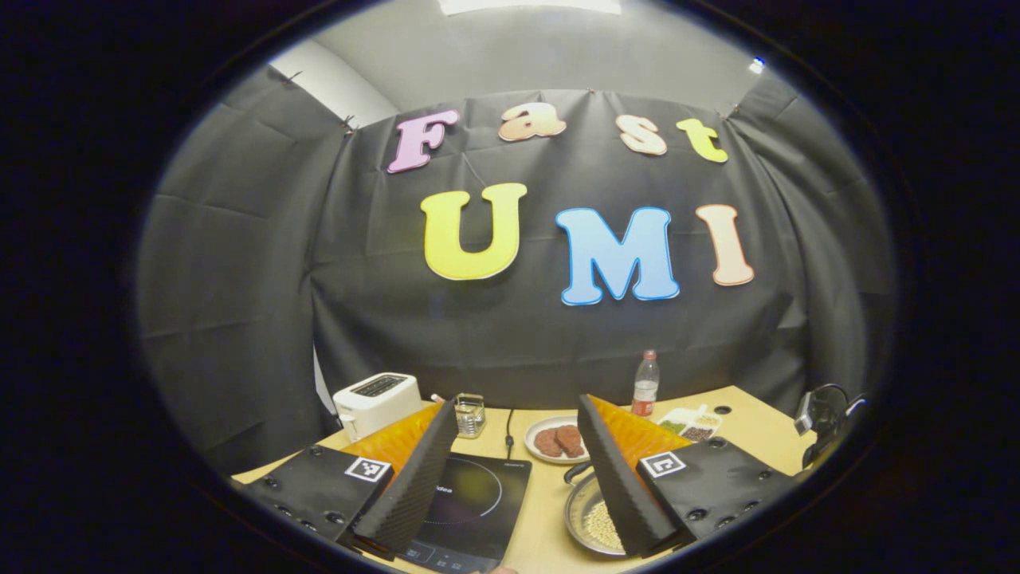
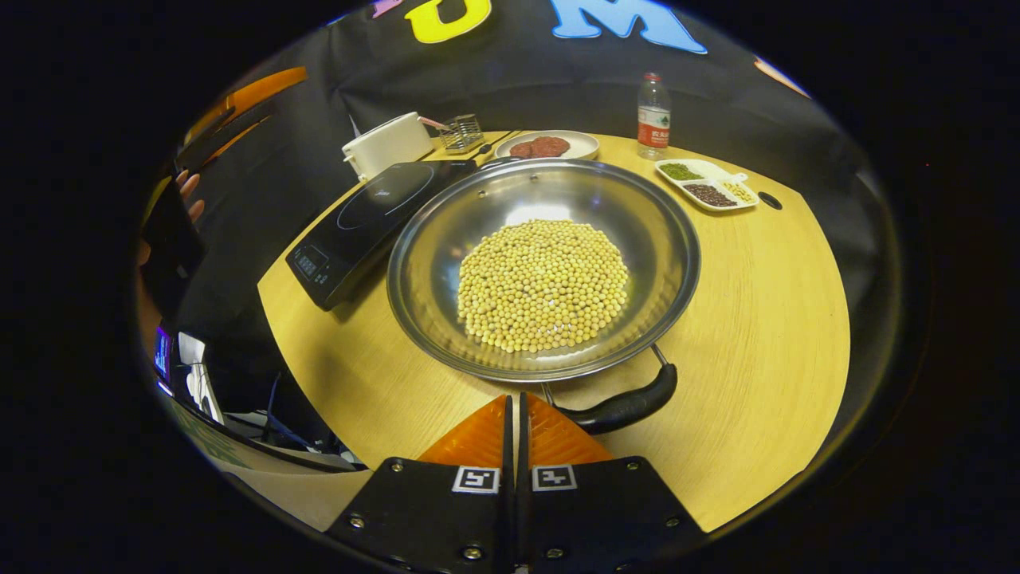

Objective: First push the handle of the pot to place it horizontally, then grasp the pot with both hands and set it on the induction cooktop.

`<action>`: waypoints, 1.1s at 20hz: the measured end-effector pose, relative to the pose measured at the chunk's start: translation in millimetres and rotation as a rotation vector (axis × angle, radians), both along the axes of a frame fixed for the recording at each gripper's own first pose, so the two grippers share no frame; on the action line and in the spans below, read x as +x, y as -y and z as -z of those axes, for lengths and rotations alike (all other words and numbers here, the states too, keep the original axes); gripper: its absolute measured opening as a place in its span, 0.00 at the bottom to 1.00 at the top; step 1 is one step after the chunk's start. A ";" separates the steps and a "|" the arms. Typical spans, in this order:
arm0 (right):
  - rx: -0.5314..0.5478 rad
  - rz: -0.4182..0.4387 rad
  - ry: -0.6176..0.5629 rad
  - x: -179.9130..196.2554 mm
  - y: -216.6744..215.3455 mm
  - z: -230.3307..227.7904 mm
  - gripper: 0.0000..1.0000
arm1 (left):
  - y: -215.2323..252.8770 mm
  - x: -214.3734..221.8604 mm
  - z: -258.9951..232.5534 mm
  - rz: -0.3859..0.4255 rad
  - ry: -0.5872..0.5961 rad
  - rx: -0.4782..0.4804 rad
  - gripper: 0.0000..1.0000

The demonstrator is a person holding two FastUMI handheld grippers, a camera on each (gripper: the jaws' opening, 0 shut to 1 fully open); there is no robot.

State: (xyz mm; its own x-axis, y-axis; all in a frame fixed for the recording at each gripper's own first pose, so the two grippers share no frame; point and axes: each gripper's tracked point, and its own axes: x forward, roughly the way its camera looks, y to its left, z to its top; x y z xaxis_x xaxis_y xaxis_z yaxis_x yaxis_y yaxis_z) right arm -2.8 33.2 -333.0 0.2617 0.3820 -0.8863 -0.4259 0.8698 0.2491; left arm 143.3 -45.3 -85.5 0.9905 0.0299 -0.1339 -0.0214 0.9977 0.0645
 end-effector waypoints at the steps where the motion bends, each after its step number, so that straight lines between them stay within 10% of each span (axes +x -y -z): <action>1: -0.002 0.011 0.002 2.0 4.7 1.2 0.01 | 2.5 1.7 1.9 0.003 -0.001 -0.001 0.96; 22: -0.062 0.222 0.046 67.4 81.5 23.9 0.01 | 25.4 25.8 30.1 -0.014 -0.048 0.005 0.98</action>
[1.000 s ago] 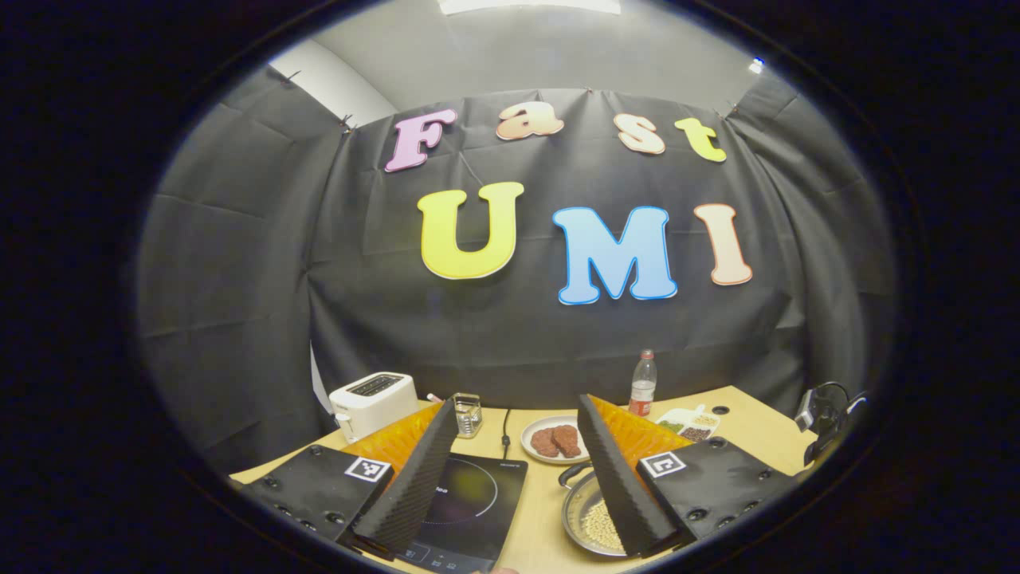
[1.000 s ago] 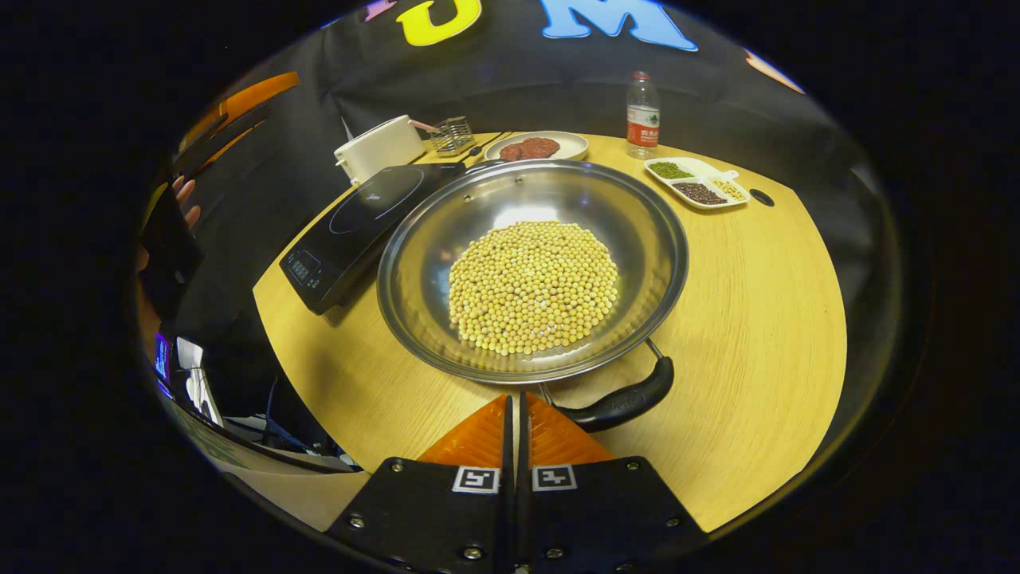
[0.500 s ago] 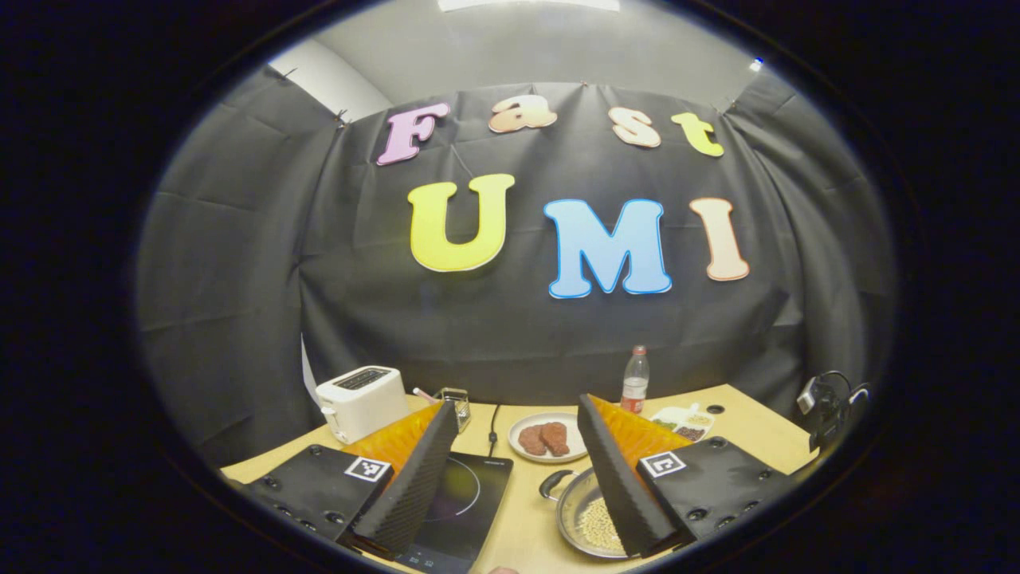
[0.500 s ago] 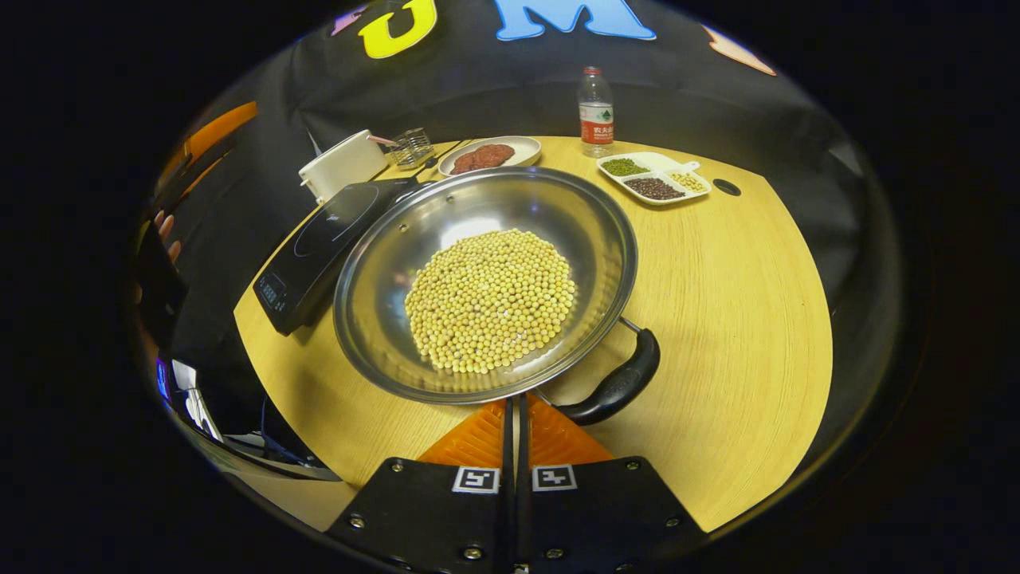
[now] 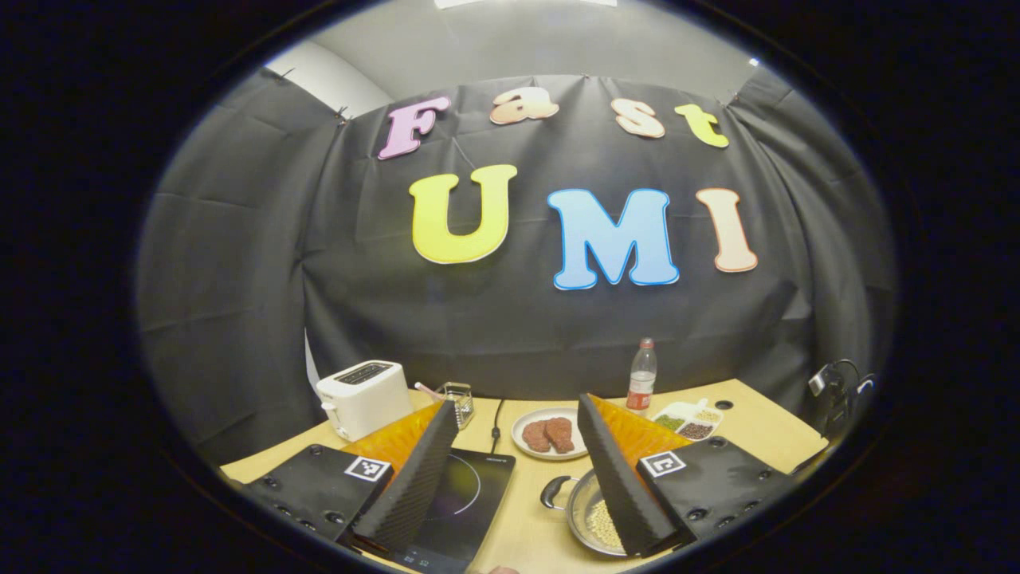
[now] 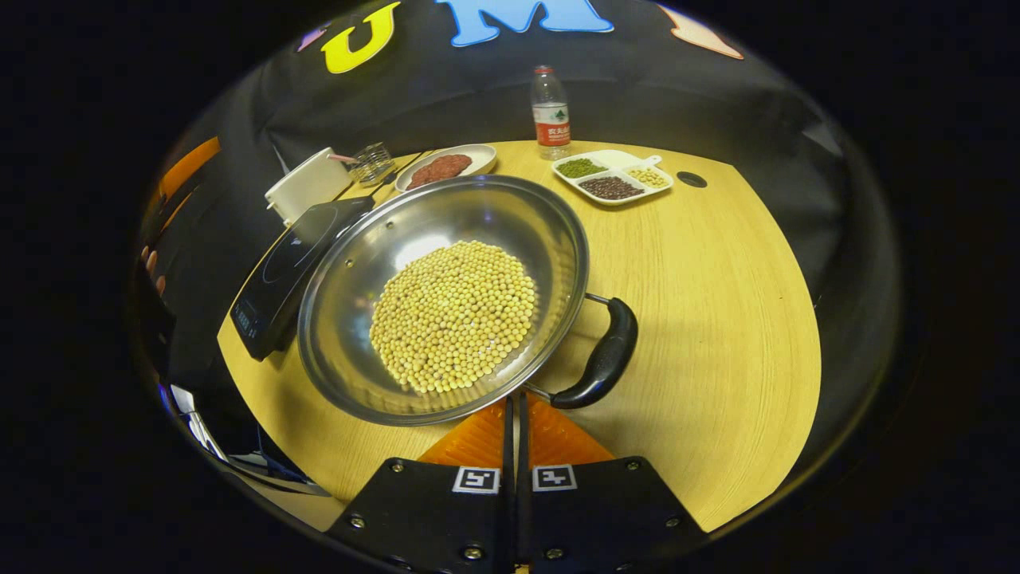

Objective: First push the handle of the pot to place it horizontally, then grasp the pot with both hands and set it on the induction cooktop.

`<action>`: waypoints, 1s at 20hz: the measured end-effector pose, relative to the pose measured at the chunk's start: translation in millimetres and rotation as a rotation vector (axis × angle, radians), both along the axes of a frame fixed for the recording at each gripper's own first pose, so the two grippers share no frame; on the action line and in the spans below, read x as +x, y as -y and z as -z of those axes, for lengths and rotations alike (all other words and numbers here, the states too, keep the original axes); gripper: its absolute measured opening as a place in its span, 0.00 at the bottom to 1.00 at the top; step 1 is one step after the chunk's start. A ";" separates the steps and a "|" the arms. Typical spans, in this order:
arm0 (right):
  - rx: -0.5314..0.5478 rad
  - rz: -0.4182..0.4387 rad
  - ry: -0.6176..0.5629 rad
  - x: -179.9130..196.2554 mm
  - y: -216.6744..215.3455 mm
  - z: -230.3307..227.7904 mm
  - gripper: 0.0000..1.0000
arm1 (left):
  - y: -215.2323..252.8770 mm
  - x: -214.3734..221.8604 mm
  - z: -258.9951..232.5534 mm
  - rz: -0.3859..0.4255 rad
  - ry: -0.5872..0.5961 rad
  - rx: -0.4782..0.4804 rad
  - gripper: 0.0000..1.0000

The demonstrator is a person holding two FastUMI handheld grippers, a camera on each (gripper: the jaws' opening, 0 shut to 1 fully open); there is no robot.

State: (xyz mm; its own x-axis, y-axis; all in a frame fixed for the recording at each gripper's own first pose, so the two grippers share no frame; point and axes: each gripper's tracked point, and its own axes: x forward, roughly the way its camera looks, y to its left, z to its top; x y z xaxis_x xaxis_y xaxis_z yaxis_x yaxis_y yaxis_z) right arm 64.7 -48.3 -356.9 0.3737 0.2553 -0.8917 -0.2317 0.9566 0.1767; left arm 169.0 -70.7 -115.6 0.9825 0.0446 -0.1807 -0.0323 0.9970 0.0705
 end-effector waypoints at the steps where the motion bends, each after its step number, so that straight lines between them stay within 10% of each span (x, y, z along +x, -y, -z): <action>1: -0.011 0.020 0.010 3.2 4.5 -0.2 0.01 | 0.4 -0.3 2.2 0.001 -0.003 0.002 0.98; 13: -0.051 0.228 0.284 46.3 39.1 -45.5 0.02 | 7.6 0.2 19.5 0.039 -0.034 0.017 0.94; 19: -0.041 0.335 0.431 63.9 49.5 -78.8 0.96 | 12.3 8.6 33.2 0.103 -0.069 -0.005 0.98; 20: -0.045 0.341 0.441 63.6 50.0 -82.1 0.97 | 11.5 10.7 38.2 0.111 -0.080 -0.005 0.98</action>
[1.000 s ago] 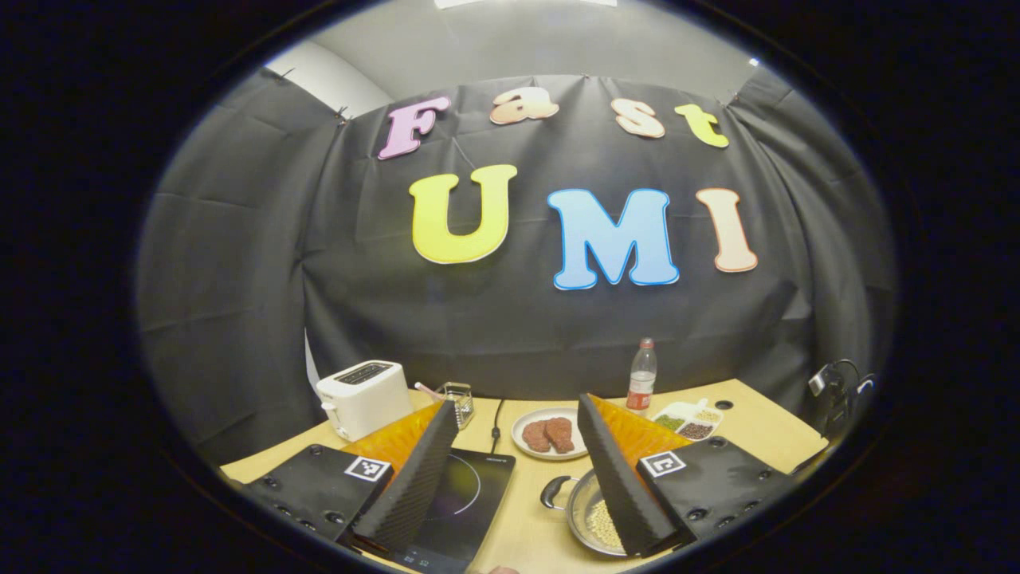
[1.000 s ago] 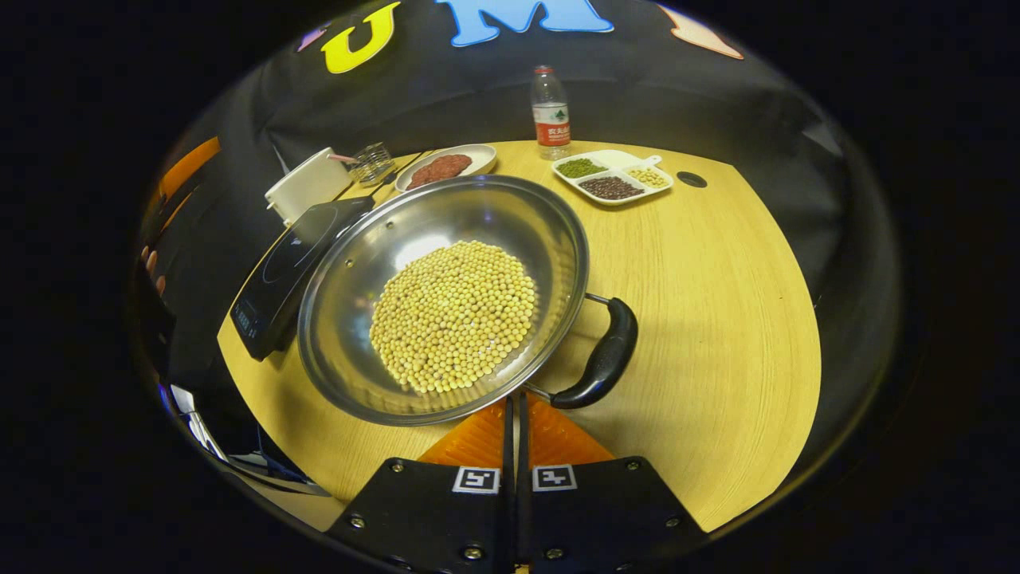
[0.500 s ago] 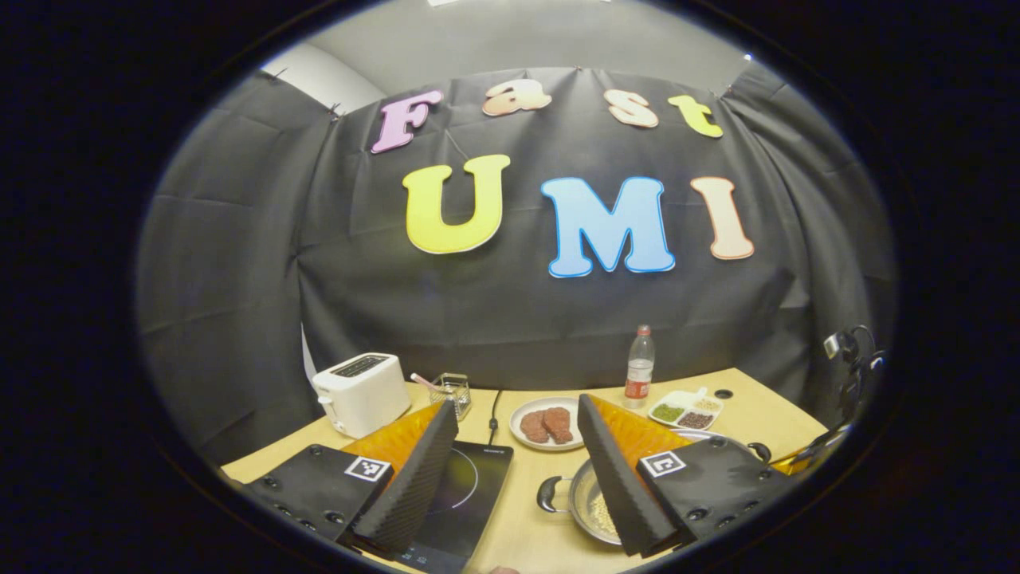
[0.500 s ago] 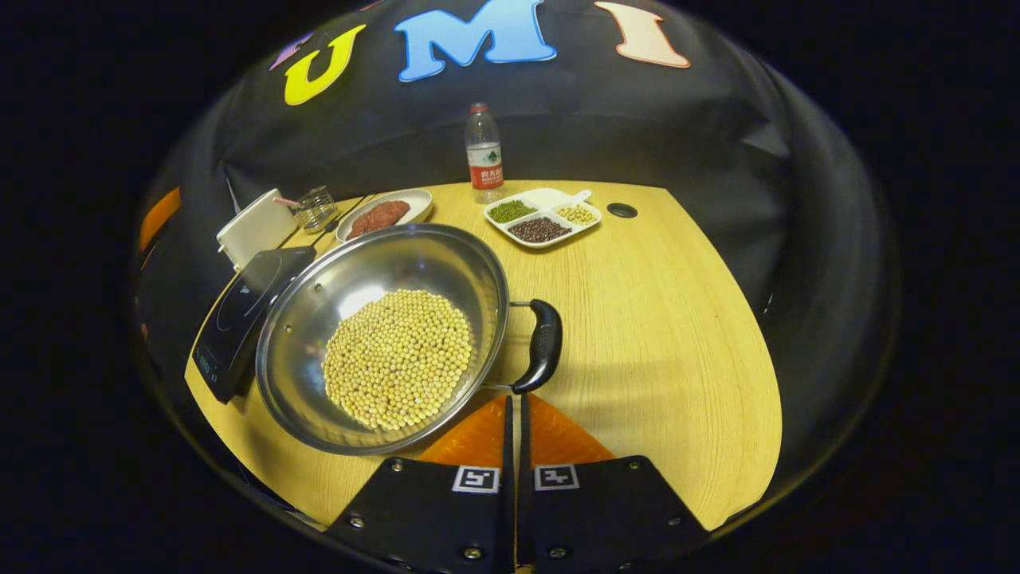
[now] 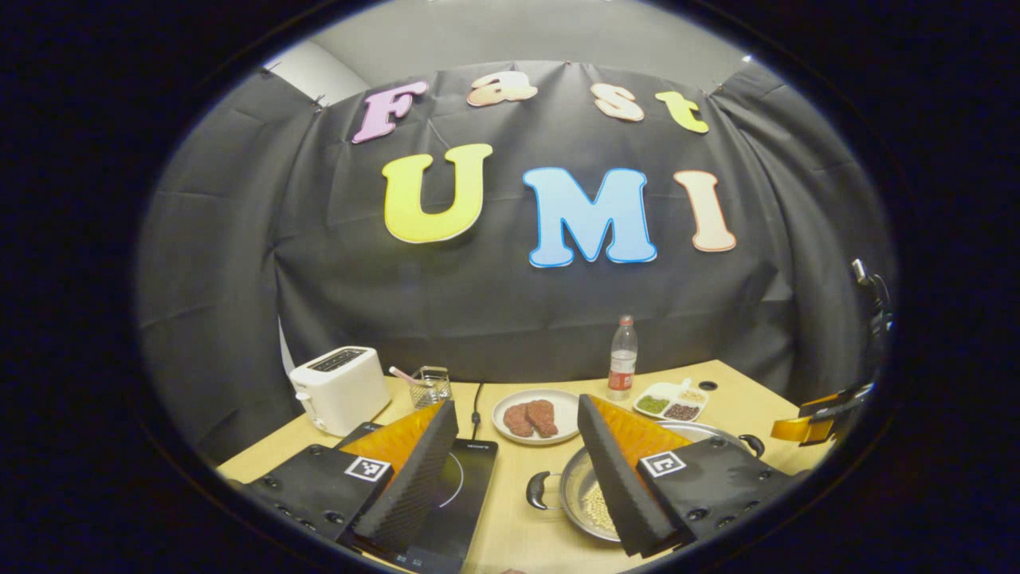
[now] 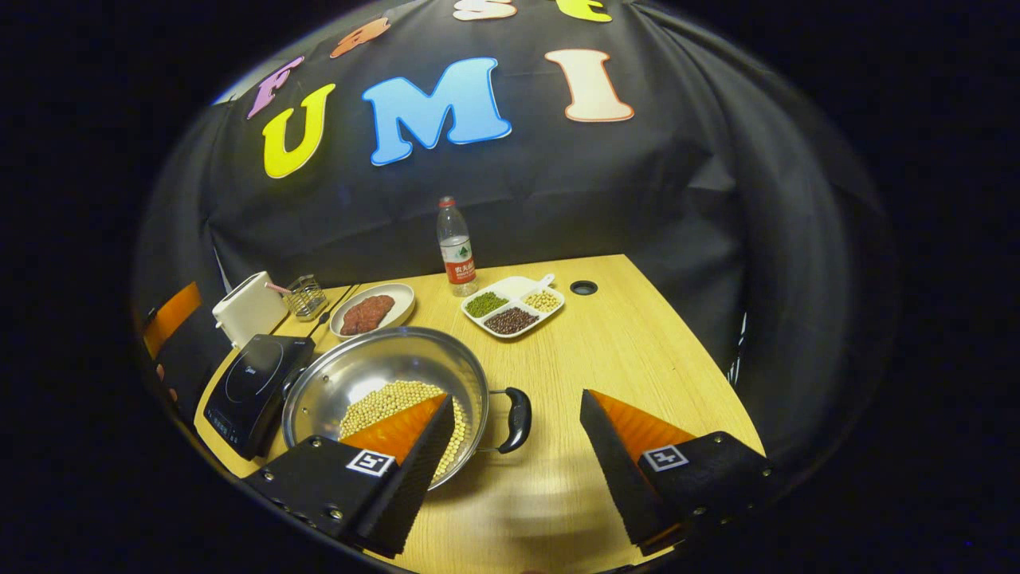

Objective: First push the handle of the pot to place it horizontally, then grasp the pot with both hands and set it on the induction cooktop.

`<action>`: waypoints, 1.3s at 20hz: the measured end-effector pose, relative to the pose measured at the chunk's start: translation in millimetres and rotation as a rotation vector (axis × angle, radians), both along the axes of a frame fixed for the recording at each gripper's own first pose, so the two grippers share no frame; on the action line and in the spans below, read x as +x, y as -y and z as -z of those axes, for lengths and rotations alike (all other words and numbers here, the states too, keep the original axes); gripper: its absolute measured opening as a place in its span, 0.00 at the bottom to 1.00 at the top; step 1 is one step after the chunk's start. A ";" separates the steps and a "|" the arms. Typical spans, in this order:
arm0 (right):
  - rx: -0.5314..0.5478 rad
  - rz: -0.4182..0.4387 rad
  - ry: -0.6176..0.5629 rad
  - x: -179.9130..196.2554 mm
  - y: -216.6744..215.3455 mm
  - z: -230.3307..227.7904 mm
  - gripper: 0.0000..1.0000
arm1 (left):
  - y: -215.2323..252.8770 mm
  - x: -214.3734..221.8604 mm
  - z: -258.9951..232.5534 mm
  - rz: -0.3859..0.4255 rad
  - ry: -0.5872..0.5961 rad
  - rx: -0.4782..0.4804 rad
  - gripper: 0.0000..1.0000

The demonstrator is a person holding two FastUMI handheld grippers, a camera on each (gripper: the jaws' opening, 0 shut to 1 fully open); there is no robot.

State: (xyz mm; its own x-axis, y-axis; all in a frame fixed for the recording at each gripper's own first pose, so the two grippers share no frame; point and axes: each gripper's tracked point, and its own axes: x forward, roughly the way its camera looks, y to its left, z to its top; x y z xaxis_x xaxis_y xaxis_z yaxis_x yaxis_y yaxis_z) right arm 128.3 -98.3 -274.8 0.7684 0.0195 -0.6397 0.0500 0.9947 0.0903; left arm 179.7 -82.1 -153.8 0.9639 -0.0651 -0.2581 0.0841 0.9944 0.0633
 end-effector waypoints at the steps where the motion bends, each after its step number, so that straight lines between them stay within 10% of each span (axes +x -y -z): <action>1: -0.001 0.000 0.005 0.4 -2.3 0.1 0.98 | -0.3 1.9 5.3 0.010 -0.015 -0.002 0.98; 26: -0.009 -0.055 -0.142 28.8 -15.4 65.9 0.98 | 33.0 33.3 197.7 0.136 -0.510 -0.019 0.94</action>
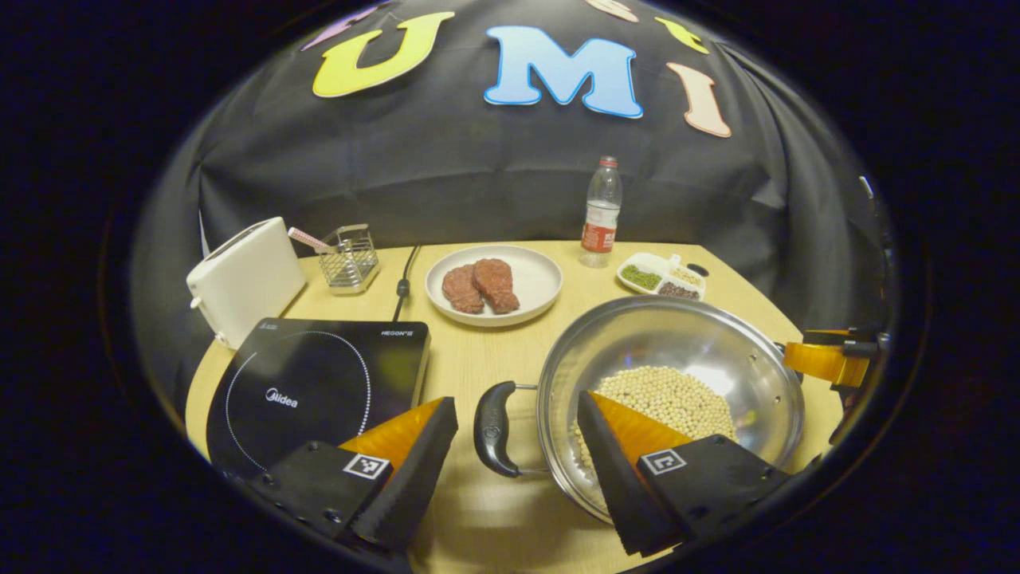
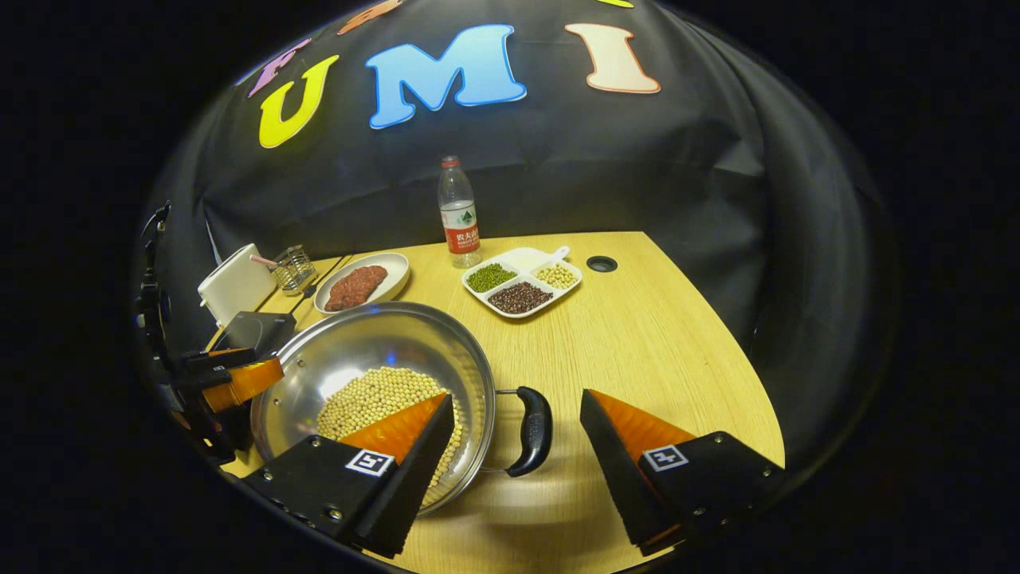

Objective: First push the handle of the pot to place it horizontally, then grasp the pot with both hands and set it on the induction cooktop.

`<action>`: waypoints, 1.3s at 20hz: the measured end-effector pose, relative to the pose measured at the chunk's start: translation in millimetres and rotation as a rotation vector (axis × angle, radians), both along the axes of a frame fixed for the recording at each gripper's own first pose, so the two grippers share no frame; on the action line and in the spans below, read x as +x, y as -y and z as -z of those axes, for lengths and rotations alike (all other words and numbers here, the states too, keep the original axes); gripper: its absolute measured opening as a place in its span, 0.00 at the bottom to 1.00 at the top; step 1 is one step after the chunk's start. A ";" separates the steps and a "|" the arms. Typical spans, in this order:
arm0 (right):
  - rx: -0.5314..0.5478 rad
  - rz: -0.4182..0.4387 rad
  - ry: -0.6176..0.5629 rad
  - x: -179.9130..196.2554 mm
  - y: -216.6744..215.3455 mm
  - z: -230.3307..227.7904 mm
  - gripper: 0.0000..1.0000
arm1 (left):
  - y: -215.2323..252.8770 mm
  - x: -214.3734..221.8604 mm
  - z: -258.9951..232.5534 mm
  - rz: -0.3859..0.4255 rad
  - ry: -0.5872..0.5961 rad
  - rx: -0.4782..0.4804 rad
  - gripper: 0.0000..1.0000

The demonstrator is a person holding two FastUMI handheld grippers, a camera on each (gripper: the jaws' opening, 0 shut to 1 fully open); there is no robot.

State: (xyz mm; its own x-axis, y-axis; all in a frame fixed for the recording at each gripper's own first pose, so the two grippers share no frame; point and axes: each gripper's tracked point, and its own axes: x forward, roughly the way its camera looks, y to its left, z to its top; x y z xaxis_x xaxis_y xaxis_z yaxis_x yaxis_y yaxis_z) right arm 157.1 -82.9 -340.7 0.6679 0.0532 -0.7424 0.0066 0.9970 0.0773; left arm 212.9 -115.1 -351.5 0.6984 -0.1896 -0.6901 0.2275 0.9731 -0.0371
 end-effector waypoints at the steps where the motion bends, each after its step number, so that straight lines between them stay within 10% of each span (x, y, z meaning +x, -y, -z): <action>1: 0.008 -0.001 -0.018 -0.1 -2.3 4.9 0.95 | -0.8 0.3 3.5 -0.001 -0.009 0.003 0.95; 7: 0.007 0.014 -0.076 -0.7 -0.6 22.8 0.84 | -0.8 2.8 14.0 -0.004 -0.031 0.007 0.99; 9: 0.026 0.028 -0.086 -0.7 -2.8 23.5 0.62 | -0.2 3.3 16.4 -0.001 -0.037 0.009 0.94; 18: 0.049 0.037 -0.111 -1.9 -4.2 23.5 0.53 | 0.8 3.3 21.7 -0.003 -0.059 0.007 0.65; 26: 0.022 0.009 -0.092 -1.4 -4.2 19.9 0.47 | 1.6 1.9 17.9 -0.012 -0.032 0.023 0.59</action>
